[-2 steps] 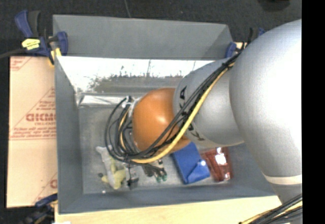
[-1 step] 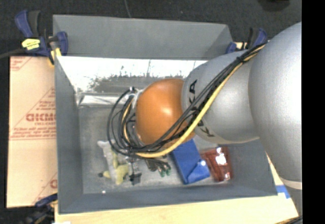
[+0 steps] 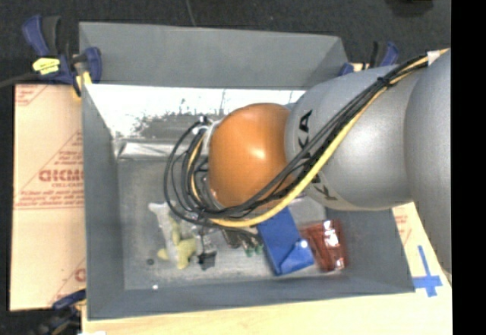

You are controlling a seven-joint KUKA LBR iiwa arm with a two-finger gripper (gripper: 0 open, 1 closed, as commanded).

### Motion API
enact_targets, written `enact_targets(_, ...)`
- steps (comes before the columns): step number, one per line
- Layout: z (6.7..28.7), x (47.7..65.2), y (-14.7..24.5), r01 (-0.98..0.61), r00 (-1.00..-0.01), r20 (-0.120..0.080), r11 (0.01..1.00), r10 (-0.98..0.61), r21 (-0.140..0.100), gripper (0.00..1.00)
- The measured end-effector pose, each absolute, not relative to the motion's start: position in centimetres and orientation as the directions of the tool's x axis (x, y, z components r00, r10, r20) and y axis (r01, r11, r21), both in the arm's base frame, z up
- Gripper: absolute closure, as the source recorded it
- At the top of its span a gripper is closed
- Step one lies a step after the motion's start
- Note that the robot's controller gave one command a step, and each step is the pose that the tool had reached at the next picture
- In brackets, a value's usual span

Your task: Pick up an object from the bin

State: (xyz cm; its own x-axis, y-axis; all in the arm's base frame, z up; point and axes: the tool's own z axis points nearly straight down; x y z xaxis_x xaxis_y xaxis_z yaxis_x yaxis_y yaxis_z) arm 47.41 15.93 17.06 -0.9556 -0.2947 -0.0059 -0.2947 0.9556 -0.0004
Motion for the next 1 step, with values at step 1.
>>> enact_targets(1,19.50,47.47,15.95,-0.295,-0.956,-0.009,0.956,-0.295,0.000,1.00)
